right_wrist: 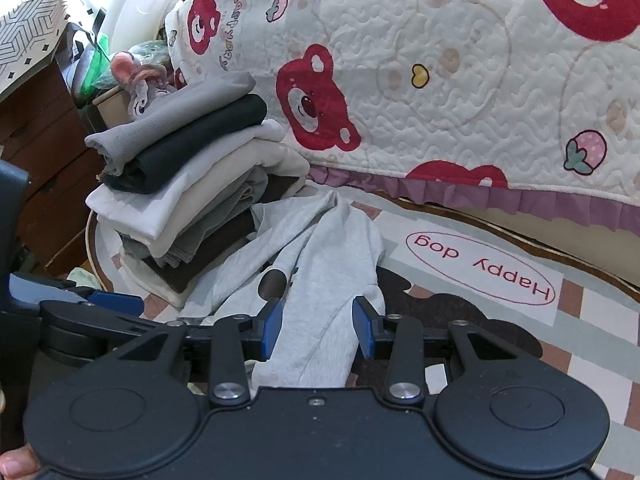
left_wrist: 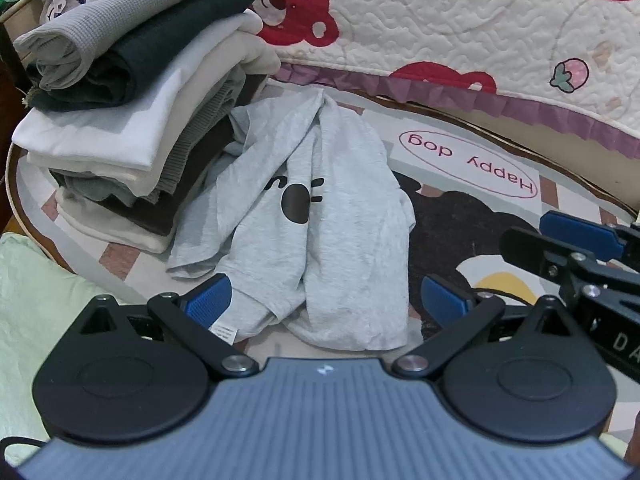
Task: Fold clothes
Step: 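Move both grippers toward the crumpled grey sweatshirt beside the clothes stack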
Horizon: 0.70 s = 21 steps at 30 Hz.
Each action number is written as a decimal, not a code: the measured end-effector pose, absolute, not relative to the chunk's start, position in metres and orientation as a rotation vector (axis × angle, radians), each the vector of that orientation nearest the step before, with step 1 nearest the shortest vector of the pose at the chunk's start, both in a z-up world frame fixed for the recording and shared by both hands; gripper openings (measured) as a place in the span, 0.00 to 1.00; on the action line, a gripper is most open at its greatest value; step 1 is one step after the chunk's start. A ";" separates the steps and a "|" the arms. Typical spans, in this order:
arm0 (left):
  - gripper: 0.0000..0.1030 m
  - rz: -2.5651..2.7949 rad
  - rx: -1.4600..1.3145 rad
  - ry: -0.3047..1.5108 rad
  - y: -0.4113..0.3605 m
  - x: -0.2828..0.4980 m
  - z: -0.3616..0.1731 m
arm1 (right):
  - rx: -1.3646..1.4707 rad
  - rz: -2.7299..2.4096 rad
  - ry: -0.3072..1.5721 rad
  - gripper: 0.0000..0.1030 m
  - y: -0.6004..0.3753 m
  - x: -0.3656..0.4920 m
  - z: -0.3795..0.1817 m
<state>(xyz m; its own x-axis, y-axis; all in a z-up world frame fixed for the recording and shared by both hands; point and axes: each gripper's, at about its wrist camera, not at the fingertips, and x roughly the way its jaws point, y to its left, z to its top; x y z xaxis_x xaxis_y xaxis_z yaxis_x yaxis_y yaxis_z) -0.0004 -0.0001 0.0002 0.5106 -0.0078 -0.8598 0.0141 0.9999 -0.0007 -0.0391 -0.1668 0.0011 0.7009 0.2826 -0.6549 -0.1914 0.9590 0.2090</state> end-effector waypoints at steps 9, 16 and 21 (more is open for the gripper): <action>1.00 -0.036 -0.059 1.039 0.005 0.001 -0.003 | 0.141 0.264 0.757 0.43 -0.170 -0.038 -0.001; 1.00 -0.044 -0.057 1.022 0.009 -0.003 -0.005 | 0.146 0.261 0.767 0.44 -0.170 -0.036 -0.002; 1.00 -0.052 -0.060 1.031 0.010 -0.003 -0.009 | 0.146 0.246 0.777 0.47 -0.172 -0.035 -0.005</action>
<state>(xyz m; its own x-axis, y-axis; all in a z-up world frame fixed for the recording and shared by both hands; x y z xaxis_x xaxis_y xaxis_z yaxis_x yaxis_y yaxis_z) -0.0032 0.0097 -0.0085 0.5126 -0.0717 -0.8556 0.0154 0.9971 -0.0744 -0.0354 -0.1722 -0.0047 0.6863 0.2725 -0.6744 -0.1657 0.9614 0.2198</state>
